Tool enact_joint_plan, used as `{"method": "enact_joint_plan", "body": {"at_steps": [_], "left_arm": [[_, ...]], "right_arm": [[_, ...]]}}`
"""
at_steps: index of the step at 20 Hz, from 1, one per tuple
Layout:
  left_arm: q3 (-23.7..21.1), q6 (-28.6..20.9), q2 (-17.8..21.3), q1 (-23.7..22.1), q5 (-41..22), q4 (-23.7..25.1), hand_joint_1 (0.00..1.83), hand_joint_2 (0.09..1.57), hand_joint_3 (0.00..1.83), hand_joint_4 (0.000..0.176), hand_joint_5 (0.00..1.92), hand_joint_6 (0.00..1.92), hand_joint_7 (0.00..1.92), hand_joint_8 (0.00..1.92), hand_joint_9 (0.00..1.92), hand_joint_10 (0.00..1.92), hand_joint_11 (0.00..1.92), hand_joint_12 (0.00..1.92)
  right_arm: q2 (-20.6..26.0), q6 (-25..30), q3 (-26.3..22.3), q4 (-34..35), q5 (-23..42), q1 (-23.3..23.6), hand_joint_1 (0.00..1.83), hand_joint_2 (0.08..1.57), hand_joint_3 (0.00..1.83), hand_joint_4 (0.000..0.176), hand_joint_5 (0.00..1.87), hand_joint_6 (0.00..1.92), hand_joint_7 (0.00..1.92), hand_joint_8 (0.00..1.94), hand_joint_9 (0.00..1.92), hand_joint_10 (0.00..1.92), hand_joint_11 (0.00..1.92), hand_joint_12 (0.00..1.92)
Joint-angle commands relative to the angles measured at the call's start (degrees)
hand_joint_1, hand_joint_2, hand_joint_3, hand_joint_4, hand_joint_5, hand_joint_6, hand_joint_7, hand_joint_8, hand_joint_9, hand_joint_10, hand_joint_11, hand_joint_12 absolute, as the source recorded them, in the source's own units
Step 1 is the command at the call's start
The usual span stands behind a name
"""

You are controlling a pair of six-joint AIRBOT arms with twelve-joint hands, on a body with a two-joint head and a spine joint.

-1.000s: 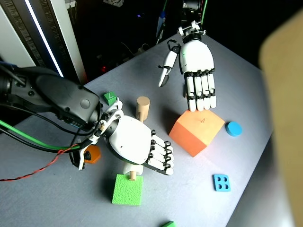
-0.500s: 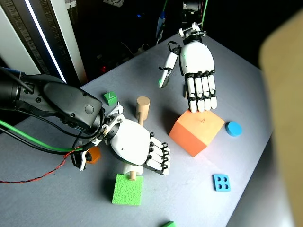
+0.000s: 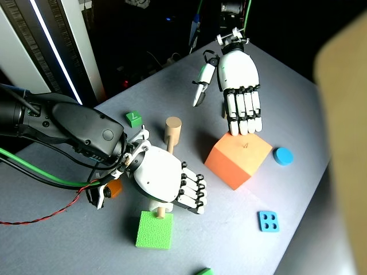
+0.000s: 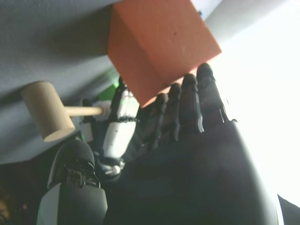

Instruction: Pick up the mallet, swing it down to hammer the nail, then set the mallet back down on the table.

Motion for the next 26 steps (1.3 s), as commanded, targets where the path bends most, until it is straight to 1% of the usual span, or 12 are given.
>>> {"method": "enact_joint_plan", "body": {"at_steps": [1, 3, 9, 10, 13, 14, 15, 16, 18, 19, 22, 26], "left_arm": [[0.03, -0.11, -0.13, -0.20, -4.74, -0.40, 0.00, 1.19, 0.00, 0.000, 0.00, 0.00, 0.00, 0.00, 0.00, 0.00, 0.00, 0.00], [0.04, -0.11, -0.14, -0.20, -4.75, -0.40, 0.00, 1.19, 0.00, 0.000, 0.00, 0.00, 0.00, 0.00, 0.00, 0.00, 0.00, 0.00], [0.22, -0.11, -0.35, -0.03, -4.81, -0.40, 0.00, 1.20, 0.00, 0.000, 0.00, 0.00, 0.00, 0.00, 0.00, 0.00, 0.00, 0.00], [0.27, -0.11, -0.37, 0.00, -4.80, -0.40, 0.00, 1.19, 0.00, 0.000, 0.01, 0.00, 0.00, 0.00, 0.00, 0.00, 0.00, 0.00], [0.46, -0.16, -0.42, -0.01, -4.35, -0.40, 0.00, 1.20, 0.00, 0.000, 0.00, 0.00, 0.00, 0.00, 0.00, 0.00, 0.00, 0.00], [0.48, -0.18, -0.42, -0.01, -4.22, -0.40, 0.00, 1.20, 0.00, 0.000, 0.00, 0.00, 0.00, 0.00, 0.00, 0.00, 0.00, 0.00], [0.49, -0.19, -0.42, -0.01, -4.05, -0.40, 0.00, 1.19, 0.00, 0.000, 0.00, 0.00, 0.00, 0.00, 0.00, 0.00, 0.00, 0.00], [0.49, -0.20, -0.42, -0.01, -3.91, -0.40, 0.00, 1.19, 0.00, 0.000, 0.00, 0.00, 0.00, 0.00, 0.00, 0.00, 0.00, 0.00], [0.49, -0.20, -0.45, -0.01, -3.83, -0.40, 0.00, 1.20, 0.00, 0.000, 0.00, 0.00, 0.01, 0.00, 0.01, 0.00, 0.00, 0.00], [0.49, -0.20, -0.46, -0.01, -3.78, -0.40, 0.00, 1.19, 0.00, 0.000, 0.01, 0.00, 0.01, 0.00, 0.01, 0.01, 0.00, 0.00], [0.48, -0.20, -0.46, -0.01, -3.63, -0.40, 0.00, 1.19, 0.00, 0.000, 0.02, 0.01, 0.03, 0.01, 0.02, 0.01, 0.00, 0.00], [0.48, -0.20, -0.46, -0.01, -3.63, -0.40, 0.00, 1.18, 0.00, 0.000, 0.01, 0.00, 0.00, 0.00, 0.00, 0.00, 0.00, 0.00]], "right_arm": [[0.16, -0.13, 0.06, -1.80, -0.82, 0.31, 1.38, 1.02, 0.00, 0.000, 0.08, 0.00, 0.06, 0.00, 0.07, 0.01, 0.00, 0.31], [0.17, -0.13, 0.06, -1.84, -0.82, 0.35, 1.39, 0.99, 0.00, 0.000, 0.31, 0.01, 0.36, 0.01, 0.32, 0.01, 0.00, 0.88], [0.18, -0.13, 0.05, -2.23, -0.83, 0.32, 1.32, 1.04, 0.00, 0.000, 0.76, 0.13, 0.82, 0.19, 0.82, 0.31, 0.55, 1.21], [0.18, -0.13, 0.05, -2.25, -0.86, 0.32, 1.33, 1.19, 0.00, 0.000, 0.68, 1.12, 0.81, 1.07, 0.87, 1.06, 0.69, 1.31], [0.18, -0.13, 0.04, -2.32, -0.95, 0.35, 1.12, 1.24, 0.00, 0.000, 0.74, 1.37, 0.53, 1.66, 0.59, 1.64, 0.70, 1.68], [0.18, -0.13, 0.04, -2.32, -0.95, 0.36, 1.26, 1.14, 0.00, 0.000, 0.59, 1.74, 0.49, 1.88, 0.57, 1.86, 0.70, 1.85], [0.21, -0.13, 0.04, -2.32, -0.95, 0.37, 1.28, 1.12, 0.00, 0.000, 0.52, 1.86, 0.50, 1.93, 0.59, 1.91, 0.71, 1.91], [0.23, -0.13, 0.03, -2.32, -0.97, 0.37, 1.11, 1.24, 0.03, 0.000, 0.63, 1.59, 0.57, 1.94, 0.69, 1.92, 0.80, 1.92], [0.28, -0.13, -0.02, -2.32, -0.98, 0.37, 1.09, 1.24, 0.00, 0.000, 0.67, 1.73, 0.85, 1.94, 1.04, 1.92, 1.13, 1.92], [0.39, -0.13, -0.18, -2.32, -0.97, 0.37, 1.06, 1.27, 0.01, 0.000, 0.67, 1.55, 0.93, 1.94, 1.15, 1.92, 1.24, 1.92], [0.88, -0.13, -1.12, -2.32, -0.90, 0.42, 0.84, 1.36, 0.01, 0.000, 0.80, 1.87, 1.17, 1.94, 1.40, 1.92, 1.52, 1.92], [1.58, -0.13, -2.33, -2.32, -0.34, 0.84, 0.36, 1.49, 0.00, 0.000, 1.19, 1.92, 1.43, 1.94, 1.57, 1.92, 1.69, 1.92]]}}
